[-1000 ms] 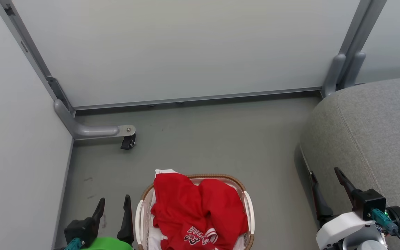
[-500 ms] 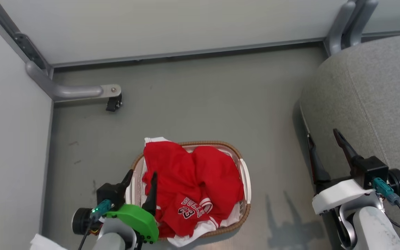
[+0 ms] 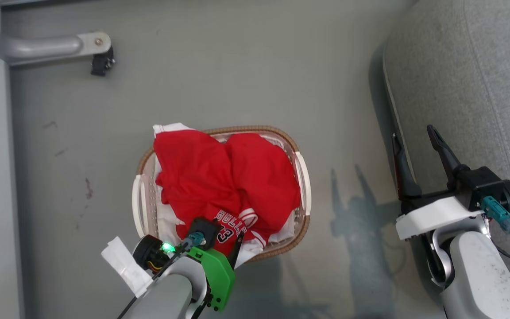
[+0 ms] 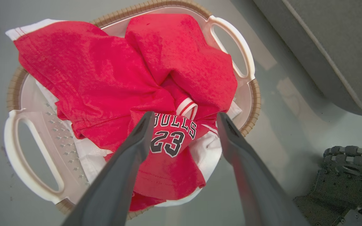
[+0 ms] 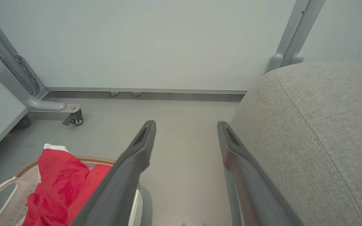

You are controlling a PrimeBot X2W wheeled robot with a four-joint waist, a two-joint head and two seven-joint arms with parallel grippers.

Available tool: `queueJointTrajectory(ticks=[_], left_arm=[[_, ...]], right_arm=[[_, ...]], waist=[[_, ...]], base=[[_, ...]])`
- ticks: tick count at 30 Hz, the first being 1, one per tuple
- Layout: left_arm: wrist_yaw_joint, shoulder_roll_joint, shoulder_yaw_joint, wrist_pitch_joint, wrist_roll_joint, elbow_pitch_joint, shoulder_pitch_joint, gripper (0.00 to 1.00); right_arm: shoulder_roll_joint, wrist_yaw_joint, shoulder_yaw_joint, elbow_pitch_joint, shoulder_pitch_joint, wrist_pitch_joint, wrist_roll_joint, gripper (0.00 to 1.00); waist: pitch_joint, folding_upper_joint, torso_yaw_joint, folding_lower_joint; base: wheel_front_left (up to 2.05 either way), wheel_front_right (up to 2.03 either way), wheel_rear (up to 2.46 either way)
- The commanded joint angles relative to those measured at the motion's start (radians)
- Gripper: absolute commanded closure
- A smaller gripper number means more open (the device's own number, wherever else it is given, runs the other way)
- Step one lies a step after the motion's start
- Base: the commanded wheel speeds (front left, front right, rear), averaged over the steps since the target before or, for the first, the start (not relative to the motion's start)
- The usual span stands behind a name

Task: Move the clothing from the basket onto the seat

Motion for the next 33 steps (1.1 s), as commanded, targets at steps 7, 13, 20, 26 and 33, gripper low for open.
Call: queueJointTrajectory(ticks=[7, 13, 20, 26, 33], left_arm=[[-0.003, 0.019, -0.137, 0.046, 0.010, 0.139, -0.107, 0.00], [-0.003, 0.023, -0.134, 0.030, -0.017, 0.236, -0.157, 0.00], [-0.001, 0.020, -0.126, 0.024, -0.041, 0.294, -0.189, 0.62], [-0.001, 0.019, -0.130, 0.010, -0.048, 0.311, -0.192, 1.00], [0.001, 0.017, -0.125, -0.031, -0.062, 0.320, -0.178, 1.00]], right_arm=[[-0.004, -0.001, 0.017, -0.012, -0.060, -0.002, 0.022, 0.00], [-0.003, -0.001, 0.029, -0.013, -0.086, -0.002, 0.040, 0.00], [-0.004, -0.001, 0.035, -0.013, -0.098, -0.002, 0.054, 0.00], [-0.003, -0.001, 0.041, -0.002, -0.098, -0.002, 0.062, 0.00], [-0.004, -0.001, 0.043, 0.011, -0.078, -0.002, 0.057, 0.00]], waist=[[0.167, -0.0001, -0.052, -0.0001], [0.220, -0.0001, -0.069, -0.0001], [0.250, -0.0001, -0.088, -0.0001], [0.243, -0.0001, -0.094, -0.0001], [0.183, -0.0001, -0.084, -0.0001]], base=[[0.00, 0.00, 0.00], [0.00, 0.00, 0.00], [0.00, 0.00, 0.00], [0.00, 0.00, 0.00], [0.00, 0.00, 0.00]])
